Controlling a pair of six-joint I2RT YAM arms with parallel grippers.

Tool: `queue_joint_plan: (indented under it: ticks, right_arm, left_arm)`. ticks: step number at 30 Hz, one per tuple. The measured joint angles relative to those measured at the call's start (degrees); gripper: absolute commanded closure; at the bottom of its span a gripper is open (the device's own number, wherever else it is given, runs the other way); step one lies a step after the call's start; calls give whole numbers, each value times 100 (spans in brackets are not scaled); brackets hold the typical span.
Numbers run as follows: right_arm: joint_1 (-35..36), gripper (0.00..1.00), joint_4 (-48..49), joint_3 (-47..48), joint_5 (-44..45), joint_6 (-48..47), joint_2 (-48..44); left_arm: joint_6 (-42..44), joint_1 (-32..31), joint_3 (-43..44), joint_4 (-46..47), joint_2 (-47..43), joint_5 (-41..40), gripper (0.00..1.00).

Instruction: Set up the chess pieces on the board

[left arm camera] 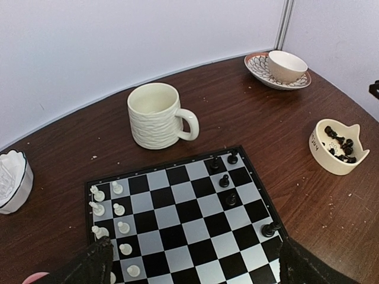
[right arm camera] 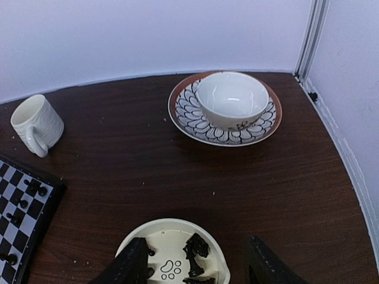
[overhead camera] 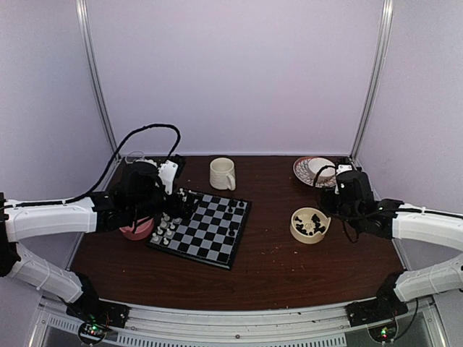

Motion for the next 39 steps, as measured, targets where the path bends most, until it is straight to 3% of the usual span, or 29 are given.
queue_joint_plan:
  ticks: [7, 16, 39]
  right_arm:
    - [-800, 48, -654, 404, -1554, 151, 920]
    - [-909, 58, -833, 946, -2824, 59, 2258]
    - [-944, 65, -1316, 1436, -3617, -254, 3195]
  left_arm:
    - [2, -59, 0, -4, -87, -2, 2]
    - [2, -90, 0, -15, -39, 4, 2]
    - [101, -127, 0, -50, -37, 2, 2]
